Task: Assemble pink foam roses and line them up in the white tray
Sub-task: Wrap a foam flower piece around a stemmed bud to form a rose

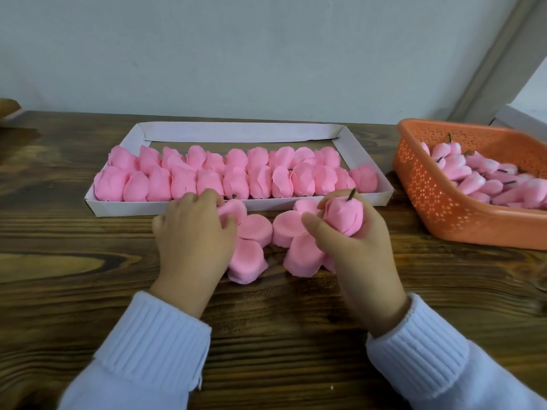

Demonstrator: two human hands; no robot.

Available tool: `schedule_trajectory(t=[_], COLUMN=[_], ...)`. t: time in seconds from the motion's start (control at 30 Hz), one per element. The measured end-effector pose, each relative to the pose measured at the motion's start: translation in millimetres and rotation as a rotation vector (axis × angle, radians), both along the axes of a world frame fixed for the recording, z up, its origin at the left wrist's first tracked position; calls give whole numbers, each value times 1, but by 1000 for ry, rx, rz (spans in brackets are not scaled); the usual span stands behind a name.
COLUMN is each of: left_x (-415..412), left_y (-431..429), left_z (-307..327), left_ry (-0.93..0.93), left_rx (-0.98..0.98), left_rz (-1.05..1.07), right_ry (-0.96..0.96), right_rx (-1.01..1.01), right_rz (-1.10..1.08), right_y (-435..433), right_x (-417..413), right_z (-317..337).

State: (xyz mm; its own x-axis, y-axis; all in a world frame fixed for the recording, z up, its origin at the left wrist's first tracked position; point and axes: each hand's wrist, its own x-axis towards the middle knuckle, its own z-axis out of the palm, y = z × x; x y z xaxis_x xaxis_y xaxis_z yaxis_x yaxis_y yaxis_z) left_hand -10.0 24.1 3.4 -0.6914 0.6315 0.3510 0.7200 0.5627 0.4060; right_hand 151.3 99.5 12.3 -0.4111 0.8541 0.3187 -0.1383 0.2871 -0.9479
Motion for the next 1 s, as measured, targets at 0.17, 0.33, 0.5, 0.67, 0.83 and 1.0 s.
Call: schedule_trajectory(t=[0.17,0.33,0.5,0.67,0.83,1.0], left_x=[1,3,5,4,2,1], left_y=[0,0,0,2,4,5], left_z=[1,1,2,2,0,-2], left_ry=[28,60,38,30,16,42], left_rx=[25,-4,51,82,87,21], left_rz=[-2,-20,-41,-45,-22,4], right_ry=[-22,-32,-25,-41,-49,-36], right_rx=[-5,9,26,22,28,28], right_rz=[9,12,24,31,28,38], right_y=[0,0,0,0,1,2], right_x=[0,-1,-1,-1,-1,-1], right_z=[0,-2,-3,-3,-4,-5])
